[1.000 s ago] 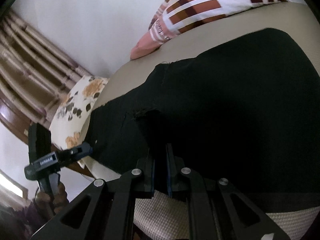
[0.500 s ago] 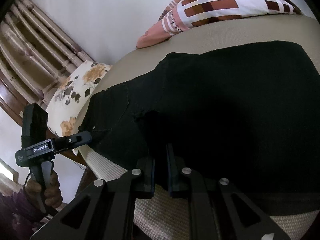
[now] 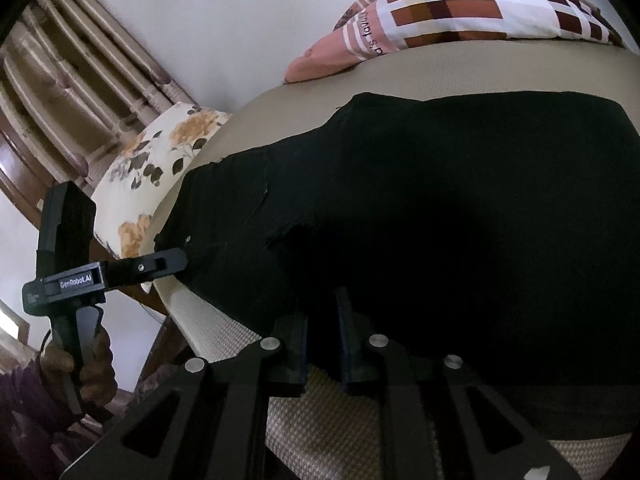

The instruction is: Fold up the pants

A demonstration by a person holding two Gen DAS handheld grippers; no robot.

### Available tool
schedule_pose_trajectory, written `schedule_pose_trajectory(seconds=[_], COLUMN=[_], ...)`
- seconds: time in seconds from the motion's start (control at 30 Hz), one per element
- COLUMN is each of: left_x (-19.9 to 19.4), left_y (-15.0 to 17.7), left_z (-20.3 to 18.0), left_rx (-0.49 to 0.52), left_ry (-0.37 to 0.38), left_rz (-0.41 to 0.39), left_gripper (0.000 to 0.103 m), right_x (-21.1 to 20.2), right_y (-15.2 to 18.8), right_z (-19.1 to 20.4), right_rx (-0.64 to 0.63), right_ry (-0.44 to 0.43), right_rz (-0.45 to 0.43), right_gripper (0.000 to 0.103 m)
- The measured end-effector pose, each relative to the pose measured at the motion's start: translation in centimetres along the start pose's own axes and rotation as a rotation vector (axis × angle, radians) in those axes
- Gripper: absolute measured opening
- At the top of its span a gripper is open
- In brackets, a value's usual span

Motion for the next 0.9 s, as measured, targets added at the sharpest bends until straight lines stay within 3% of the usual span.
schedule_pose_trajectory(seconds=[0.37,0.43,0.5,0.6,0.67,0.73,0.83,0.9], left_x=[0.0,0.0,0.0,0.1,0.1,0.1,0.0,-0.2], left_y=[0.0,0.1,0.1,0.1,0.1,0.1,-0.1,-0.3], left_z=[0.1,0.1,0.2,0.1,0.1,0.1,0.2,0.6], left_rx=[0.0,0.003,0.007,0.002,0.002,0.001,-0.01,-0.025], left_ry=[0.001,-0.001,-0.005,0.0,0.0,-0.001,-0.003,-0.013], left_rz=[0.0,0.001,0.003,0.003,0.002,0.001,-0.01,-0.018], left_gripper=[0.07,0.07,0.07,0.07,0.07,0.07,0.07,0.07], right_x=[0.0,-0.6,-1.5,-3.8,-5.5,-6.8,-7.3,-6.6], right_y=[0.4,0.5,0.3,-0.6,-1.0,-1.1,-1.5,-1.6], right_z=[2.2,2.4,1.8,-2.4,-6.2,-8.3,-7.9,-6.4], right_rx=[-0.074,-0.067,0.0,0.199,0.322,0.366,0.318,0.267], right_ry=[-0.096,-0.192,-0.407,-0.55,-0.553,-0.517,-0.398,-0.362], right_rz=[0.048,0.054,0.069,-0.041,-0.129,-0.18,-0.184,-0.159], right_gripper=[0.051,0.058,0.059,0.058,0.058,0.056,0.042,0.033])
Point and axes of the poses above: each gripper's, at about its wrist camera, not at the fingertips, and x roughly the way its jaws point, z to its left, y to its underside, the point moved 7 cm from there along x, roughly the way its jaws point, and after that the axes turned 14 degrees about z, right-handed, at the moved point
